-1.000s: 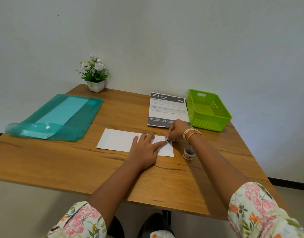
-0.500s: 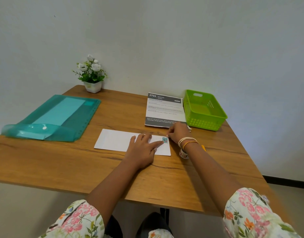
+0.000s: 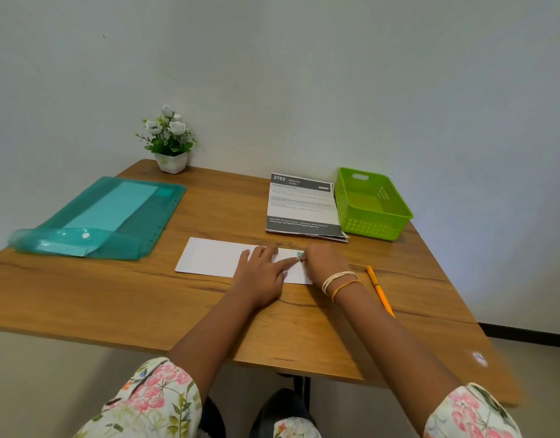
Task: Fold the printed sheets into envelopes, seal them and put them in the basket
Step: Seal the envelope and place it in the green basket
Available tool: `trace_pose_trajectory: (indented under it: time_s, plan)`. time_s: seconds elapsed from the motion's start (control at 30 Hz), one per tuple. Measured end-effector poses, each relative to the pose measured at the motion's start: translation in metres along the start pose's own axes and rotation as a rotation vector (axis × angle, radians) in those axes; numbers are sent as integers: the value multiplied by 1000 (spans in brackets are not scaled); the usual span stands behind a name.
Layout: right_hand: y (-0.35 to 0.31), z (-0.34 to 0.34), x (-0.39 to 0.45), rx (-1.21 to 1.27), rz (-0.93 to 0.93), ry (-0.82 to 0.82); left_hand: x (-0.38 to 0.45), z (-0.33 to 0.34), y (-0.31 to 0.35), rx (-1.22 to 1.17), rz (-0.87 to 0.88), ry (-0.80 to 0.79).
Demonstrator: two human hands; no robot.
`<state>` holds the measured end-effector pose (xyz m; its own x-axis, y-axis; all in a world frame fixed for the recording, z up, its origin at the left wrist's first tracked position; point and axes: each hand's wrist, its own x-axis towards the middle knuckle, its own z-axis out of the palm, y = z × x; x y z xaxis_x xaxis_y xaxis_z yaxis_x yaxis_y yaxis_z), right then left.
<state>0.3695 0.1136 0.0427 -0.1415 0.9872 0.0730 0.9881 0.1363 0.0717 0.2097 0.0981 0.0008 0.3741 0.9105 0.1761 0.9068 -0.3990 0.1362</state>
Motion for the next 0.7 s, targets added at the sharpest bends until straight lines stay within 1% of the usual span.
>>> trace_pose_trajectory:
  time_s: [0.07,0.17,0.43,0.53,0.57,0.6,0.63,0.7]
  plan:
    - [-7,1,-13,-171,-53,-19,0,0,0,-1,-1,-4]
    - [-13,5,-30,-260,-84,-102,-1,0,0,18,1,-5]
    - [-16,0,-38,-260,-106,-171,-5,1,1,21,-33,-17]
    - [-14,2,-37,-225,-95,-185,-6,0,2,-26,-53,-18]
    - [-13,1,-38,-193,-92,-166,-6,-2,3,-65,-57,-14]
    - [-14,-2,-41,-130,-81,-109,-7,-7,4,-122,-66,0]
    - [-16,-3,-45,-36,-57,-15,-7,-11,3,-211,-90,19]
    - [-24,-4,-56,196,37,162,-8,-19,-2,-458,-193,37]
